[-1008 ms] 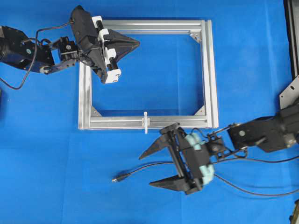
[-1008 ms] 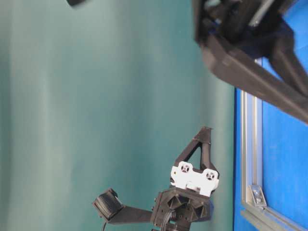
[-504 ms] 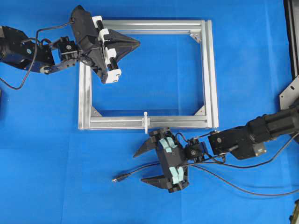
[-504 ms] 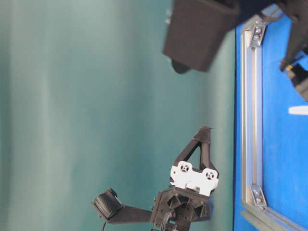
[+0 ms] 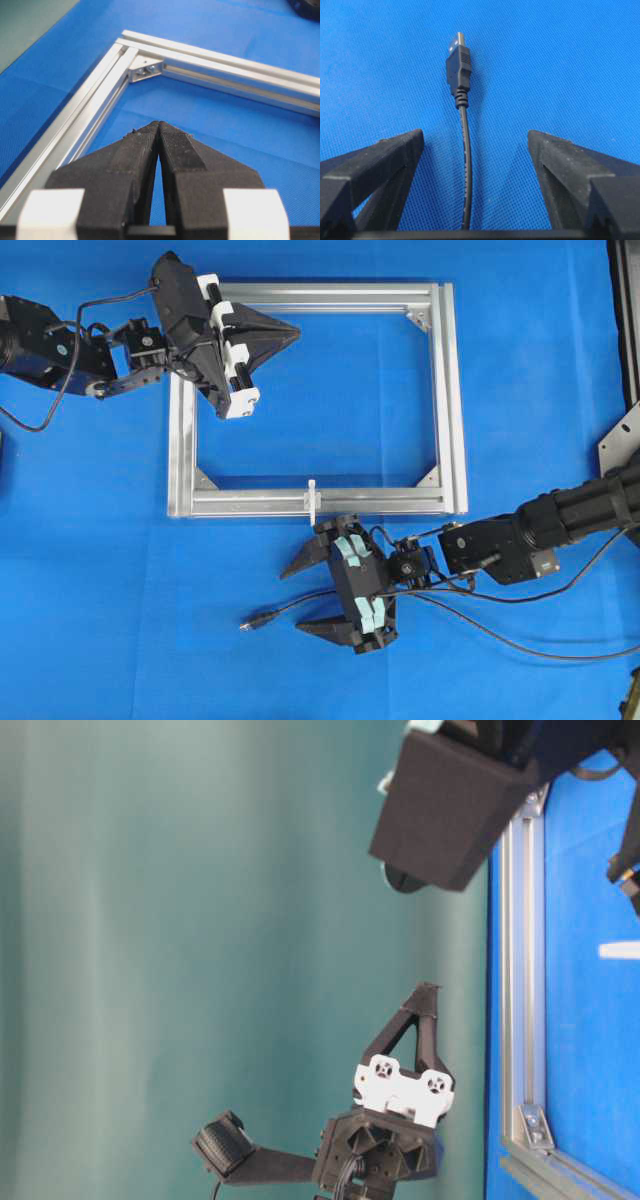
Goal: Insert the wire through the string loop located in the center.
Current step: 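Close the right gripper on the cable just behind the USB plug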
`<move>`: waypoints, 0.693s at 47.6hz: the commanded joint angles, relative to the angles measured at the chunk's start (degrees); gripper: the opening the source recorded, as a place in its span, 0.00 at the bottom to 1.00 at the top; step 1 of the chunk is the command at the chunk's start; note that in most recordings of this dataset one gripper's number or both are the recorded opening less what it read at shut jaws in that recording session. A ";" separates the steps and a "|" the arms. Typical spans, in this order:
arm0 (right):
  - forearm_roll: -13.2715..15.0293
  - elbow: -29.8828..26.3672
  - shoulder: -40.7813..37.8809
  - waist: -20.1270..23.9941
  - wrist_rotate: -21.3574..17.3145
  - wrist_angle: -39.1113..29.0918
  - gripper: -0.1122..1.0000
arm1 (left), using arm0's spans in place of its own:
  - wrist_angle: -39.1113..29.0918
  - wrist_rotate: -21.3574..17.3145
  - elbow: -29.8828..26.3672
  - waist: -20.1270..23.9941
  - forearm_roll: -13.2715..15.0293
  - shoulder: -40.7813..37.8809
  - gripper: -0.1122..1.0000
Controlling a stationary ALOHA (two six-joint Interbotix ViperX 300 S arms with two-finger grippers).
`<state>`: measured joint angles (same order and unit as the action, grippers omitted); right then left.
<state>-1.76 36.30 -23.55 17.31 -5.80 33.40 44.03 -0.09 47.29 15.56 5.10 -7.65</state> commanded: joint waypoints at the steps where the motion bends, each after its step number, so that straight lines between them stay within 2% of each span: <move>1: 0.09 -0.62 0.79 0.00 0.18 0.97 0.78 | 0.26 0.09 -0.79 -0.09 -0.18 1.49 0.10; 5: 0.18 -0.44 0.79 0.00 0.18 2.02 0.62 | 0.26 0.09 -0.79 -0.09 -0.18 1.41 0.10; 12: 0.35 -0.18 0.79 0.00 0.26 4.04 0.26 | 0.26 0.26 -0.79 -0.09 -0.18 1.41 0.10; 17: 0.62 -0.26 0.79 0.00 0.26 4.22 0.11 | 0.26 0.26 -0.79 -0.09 -0.18 1.49 0.10; 19: 0.62 -0.18 0.88 0.00 0.26 4.22 0.08 | 0.26 0.35 -0.79 0.00 -0.18 1.49 0.10; 33: 0.62 -0.18 0.88 0.00 0.18 4.13 0.08 | 0.26 0.44 -0.79 -0.09 -0.18 1.49 0.10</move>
<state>-1.23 36.47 -23.64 17.31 -5.63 36.91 44.03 0.26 47.29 15.56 5.10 -7.65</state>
